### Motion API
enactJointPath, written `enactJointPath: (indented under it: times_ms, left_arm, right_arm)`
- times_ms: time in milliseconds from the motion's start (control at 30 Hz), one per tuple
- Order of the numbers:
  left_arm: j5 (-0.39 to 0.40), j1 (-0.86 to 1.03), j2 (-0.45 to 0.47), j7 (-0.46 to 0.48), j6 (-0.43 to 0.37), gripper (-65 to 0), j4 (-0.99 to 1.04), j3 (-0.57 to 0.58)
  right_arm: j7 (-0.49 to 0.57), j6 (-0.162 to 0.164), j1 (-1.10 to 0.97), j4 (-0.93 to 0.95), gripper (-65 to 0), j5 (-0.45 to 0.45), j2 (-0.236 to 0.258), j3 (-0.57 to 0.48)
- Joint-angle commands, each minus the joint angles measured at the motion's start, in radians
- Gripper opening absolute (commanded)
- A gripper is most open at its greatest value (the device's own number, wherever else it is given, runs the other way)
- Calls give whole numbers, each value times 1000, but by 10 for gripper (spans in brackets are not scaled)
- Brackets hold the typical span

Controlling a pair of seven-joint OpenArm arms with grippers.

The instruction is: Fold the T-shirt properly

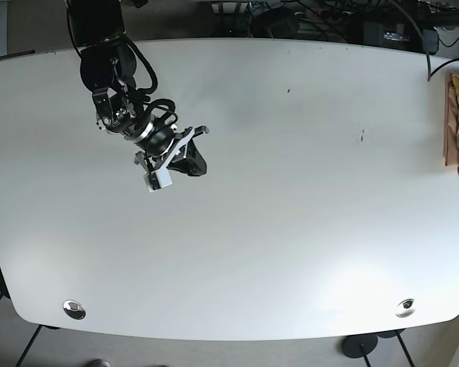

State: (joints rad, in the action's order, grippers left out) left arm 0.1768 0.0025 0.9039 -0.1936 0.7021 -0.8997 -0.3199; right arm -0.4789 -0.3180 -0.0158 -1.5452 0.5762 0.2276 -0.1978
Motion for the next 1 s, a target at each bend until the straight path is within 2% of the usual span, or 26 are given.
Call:
enactJointPath:
  times_ms: [33, 133, 167, 300, 333, 433, 500, 567, 633, 700, 733, 800, 833, 933, 1000]
  left_arm:
    - [11, 24, 8, -53, -4, -231, -161, -20]
    - [8, 34, -49, -180, -4, -231, -390, -11]
    - [5, 34, -110, -232, -4, -231, -494, 9]
    - [-6, 34, -262, -290, -4, -231, -701, 81]
    - [-36, 34, -308, -292, -4, -231, -732, 107]
    - [-248, 63, -518, -286, -4, -237, -829, 170]
    - [-359, 73, -655, -281, -4, -301, -847, 175]
    - [-426, 101, -764, -235, -4, -360, -864, 173]
    - [-458, 143, -822, -169, -4, -358, -870, 173]
    - [-463, 184, -876, -89, -104, -358, -869, 201]
    - [-463, 207, -886, -48, -167, -358, -867, 219]
    - [-461, 284, -912, 70, -342, -358, -869, 264]
    - [-460, 314, -923, 110, -390, -358, -870, 270]
    - [-458, 416, -952, 210, -470, -358, -893, 272]
    - [-458, 515, -984, 239, -479, -358, -944, 272]
  right_arm:
    - [24, -11, 0, -28, -615, 11, 14, 8]
    - [24, -10, -5, -45, -615, 9, 20, 10]
    - [24, -10, -6, -45, -615, 9, 39, 8]
    - [24, -10, -23, -47, -615, 9, 52, 11]
    - [24, -10, -25, -47, -615, 9, 66, 11]
    - [29, -8, -65, -77, -615, 8, 118, 13]
    - [30, -8, -85, -85, -615, 8, 131, 54]
    - [33, -8, -120, -88, -615, 8, 132, 103]
    - [76, -8, -143, -84, -615, 8, 138, 134]
    - [147, -8, -181, -82, -615, -15, 143, 157]
    - [179, -8, -204, -82, -615, -63, 141, 171]
    - [270, -8, -264, -87, -615, -238, 120, 188]
    - [309, -8, -295, -88, -615, -278, 103, 192]
    - [414, -14, -398, -103, -615, -307, 68, 271]
    - [443, -16, -471, -130, -615, -307, 49, 320]
